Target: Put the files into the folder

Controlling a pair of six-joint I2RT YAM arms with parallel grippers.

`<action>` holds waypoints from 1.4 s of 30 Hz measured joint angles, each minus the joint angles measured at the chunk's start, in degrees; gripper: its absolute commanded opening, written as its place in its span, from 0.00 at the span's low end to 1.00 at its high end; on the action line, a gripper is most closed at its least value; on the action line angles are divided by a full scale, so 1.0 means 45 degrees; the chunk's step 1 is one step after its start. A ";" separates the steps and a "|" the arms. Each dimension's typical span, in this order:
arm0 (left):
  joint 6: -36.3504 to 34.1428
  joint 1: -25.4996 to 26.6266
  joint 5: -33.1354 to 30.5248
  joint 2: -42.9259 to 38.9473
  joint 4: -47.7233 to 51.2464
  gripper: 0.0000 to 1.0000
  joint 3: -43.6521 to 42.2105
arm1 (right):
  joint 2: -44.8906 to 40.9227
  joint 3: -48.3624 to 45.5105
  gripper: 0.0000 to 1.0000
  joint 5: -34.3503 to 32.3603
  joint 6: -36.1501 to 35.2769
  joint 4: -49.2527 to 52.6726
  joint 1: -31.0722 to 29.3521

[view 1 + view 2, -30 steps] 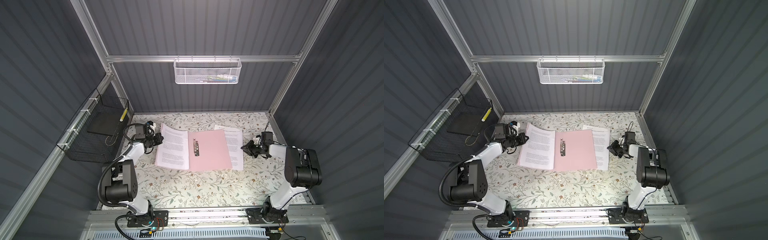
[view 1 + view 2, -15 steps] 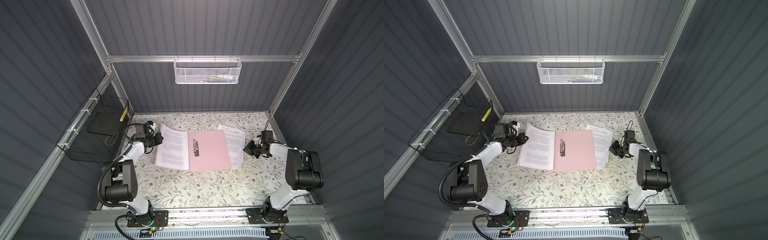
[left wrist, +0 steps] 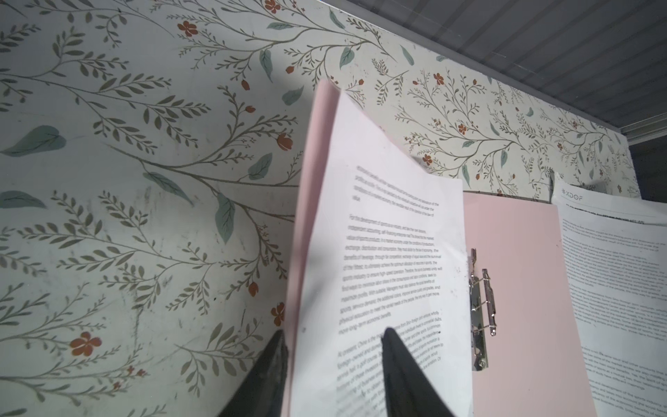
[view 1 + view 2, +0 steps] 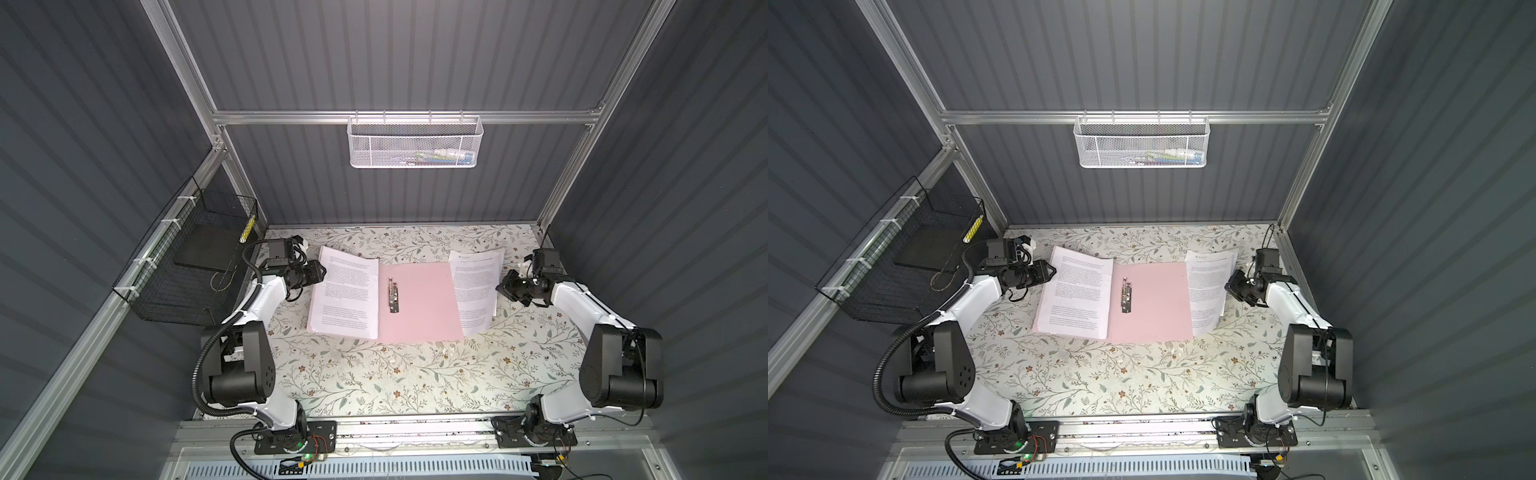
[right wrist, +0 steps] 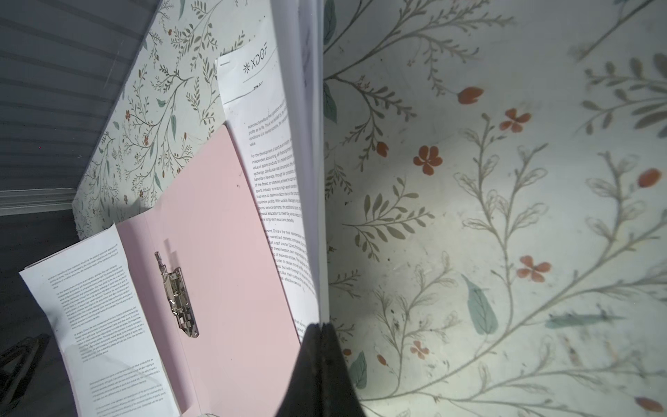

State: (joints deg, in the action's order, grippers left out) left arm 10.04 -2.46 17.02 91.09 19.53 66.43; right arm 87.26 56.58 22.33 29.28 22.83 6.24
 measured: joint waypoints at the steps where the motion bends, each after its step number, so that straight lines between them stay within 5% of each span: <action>1: 0.0000 0.0000 -0.0112 -0.0053 0.0151 0.50 0.0180 | 0.0015 0.0000 0.00 -0.0024 -0.0010 0.0063 0.0024; 3: 0.0000 0.0000 -0.0296 -0.0199 0.0457 0.52 0.0617 | 0.0087 0.0005 0.00 -0.0073 -0.0044 0.0151 0.0097; 8: 0.0155 0.0024 -0.0452 -0.0709 0.0748 0.53 0.1418 | 0.0971 0.0199 0.47 -0.0476 -0.0078 0.0306 0.0219; 11: 0.0563 0.0175 -0.0452 -0.1069 0.0685 0.53 0.1452 | 0.1511 0.0272 0.58 -0.0889 0.0019 0.0393 0.0253; 17: 0.1647 0.1821 -0.1035 -0.1749 -0.0282 0.53 0.1049 | 0.0767 -0.0578 0.57 -0.1219 0.0481 0.0311 0.0296; 21: 0.2506 0.3322 -0.1103 -0.1846 -0.1496 0.53 0.0228 | -0.0733 -0.2059 0.48 -0.0078 0.1112 -0.0165 0.0296; 29: 0.3502 0.4537 -0.1137 -0.1175 -0.2759 0.52 -0.0661 | -0.2191 -0.3886 0.41 0.1831 0.2166 -0.0719 -0.0146; 42: 0.4061 0.6067 -0.1069 -0.0117 -0.3774 0.51 -0.1039 | -0.2846 -0.5523 0.41 0.1938 0.2438 -0.0087 -0.1307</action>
State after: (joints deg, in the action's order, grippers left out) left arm 28.32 24.84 12.21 90.56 2.55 61.76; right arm 74.46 31.73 31.05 40.25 22.44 0.36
